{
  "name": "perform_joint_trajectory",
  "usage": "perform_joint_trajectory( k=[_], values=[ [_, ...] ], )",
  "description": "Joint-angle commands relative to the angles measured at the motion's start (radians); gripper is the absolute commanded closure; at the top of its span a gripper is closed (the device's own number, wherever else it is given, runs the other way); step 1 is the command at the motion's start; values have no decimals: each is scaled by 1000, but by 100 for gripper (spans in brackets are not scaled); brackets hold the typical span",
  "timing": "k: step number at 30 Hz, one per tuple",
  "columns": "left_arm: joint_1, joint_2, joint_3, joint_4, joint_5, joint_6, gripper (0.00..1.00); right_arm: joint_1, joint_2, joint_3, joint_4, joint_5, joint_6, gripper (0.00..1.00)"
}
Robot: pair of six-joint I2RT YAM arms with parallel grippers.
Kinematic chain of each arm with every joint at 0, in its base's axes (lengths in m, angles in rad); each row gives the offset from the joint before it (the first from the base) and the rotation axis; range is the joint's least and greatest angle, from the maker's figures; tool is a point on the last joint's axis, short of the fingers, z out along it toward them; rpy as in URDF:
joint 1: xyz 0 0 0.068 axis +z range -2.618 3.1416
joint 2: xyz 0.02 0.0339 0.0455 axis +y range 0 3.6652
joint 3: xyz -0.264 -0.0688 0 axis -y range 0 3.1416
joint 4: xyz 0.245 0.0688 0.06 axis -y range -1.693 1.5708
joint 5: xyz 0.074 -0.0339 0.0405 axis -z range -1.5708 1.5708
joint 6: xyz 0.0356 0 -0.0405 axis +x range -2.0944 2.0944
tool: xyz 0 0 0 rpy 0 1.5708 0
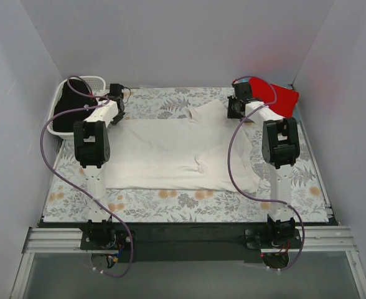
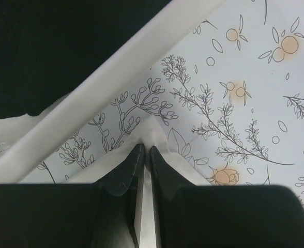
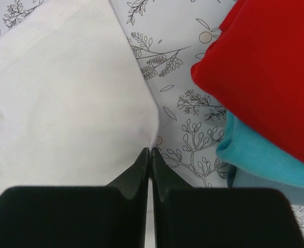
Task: Fold and stack the t-shirts
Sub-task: Fold the tshirt
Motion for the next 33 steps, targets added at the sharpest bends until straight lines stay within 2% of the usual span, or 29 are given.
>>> perform_joint_trajectory(
  k=[1, 7, 21, 33],
  values=[
    [8, -76, -32, 15, 25, 5, 96, 7, -93, -41, 62, 23, 12, 94],
    [13, -138, -74, 50, 29, 1, 98, 6, -176, -104, 108, 20, 29, 99],
    [28, -289, -227, 130, 75, -15, 100, 6, -380, -340, 179, 24, 63, 99],
    [68, -403, -341, 133, 89, -42, 100, 4, -577, -552, 202, 64, 81, 99]
  ],
)
